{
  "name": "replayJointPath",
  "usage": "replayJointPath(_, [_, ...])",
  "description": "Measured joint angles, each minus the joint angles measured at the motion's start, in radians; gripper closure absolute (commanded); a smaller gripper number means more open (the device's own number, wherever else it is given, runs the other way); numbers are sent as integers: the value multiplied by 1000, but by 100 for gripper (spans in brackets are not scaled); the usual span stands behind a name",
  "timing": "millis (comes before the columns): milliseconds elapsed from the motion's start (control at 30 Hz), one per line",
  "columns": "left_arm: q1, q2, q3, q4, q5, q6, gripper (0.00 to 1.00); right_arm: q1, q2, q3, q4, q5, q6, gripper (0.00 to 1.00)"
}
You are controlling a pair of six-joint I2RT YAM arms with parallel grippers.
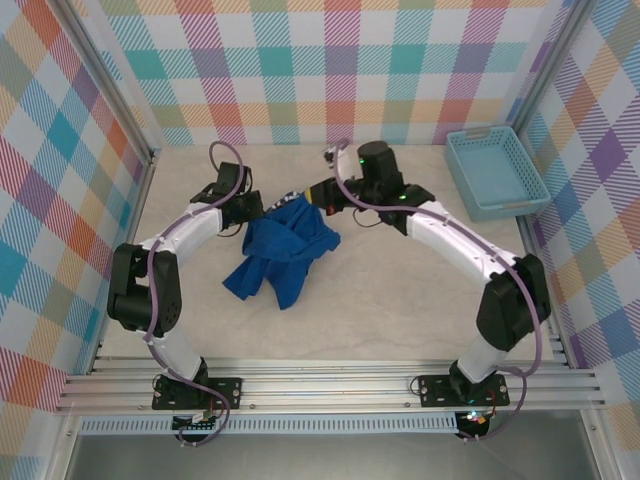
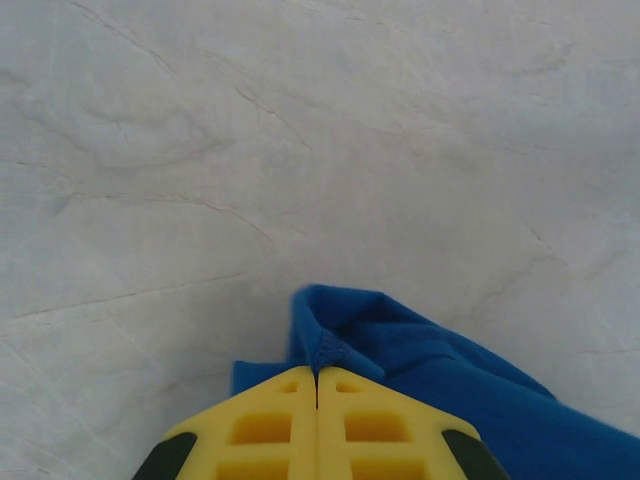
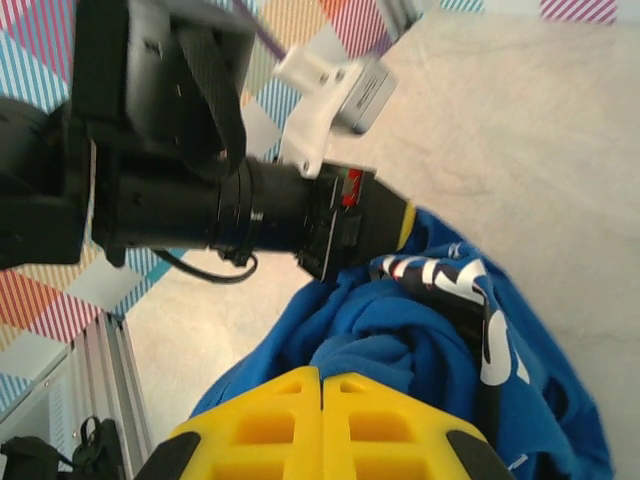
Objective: Fold the inside-out t-shirt
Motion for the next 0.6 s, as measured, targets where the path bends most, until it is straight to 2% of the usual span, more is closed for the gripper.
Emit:
replayJointPath(233, [44,-6,-154,48,-45,-43,100,-151,-193,-42,58,-5,36,100])
replayJointPath(267, [45,-12,-178,58,-45,-50,94,-164,-210,-50,71,-13,40,100])
replayJointPath(367, [45,-82,-288,100,2,-94,59,-195,-234,-62,83,-64,25,100])
replayJointPath(433, [45,-161,-350,125,44,-124,46,-195,-232,-63,67,-95,-9,100])
replayJointPath(533, [36,-294,-388,150,83,-166,35,-198,-232,-64,21,-136,-68,100])
replayJointPath(600, [22,-368,-384,186,107,-174,33,-201,-231,-64,2,-158,-94,100])
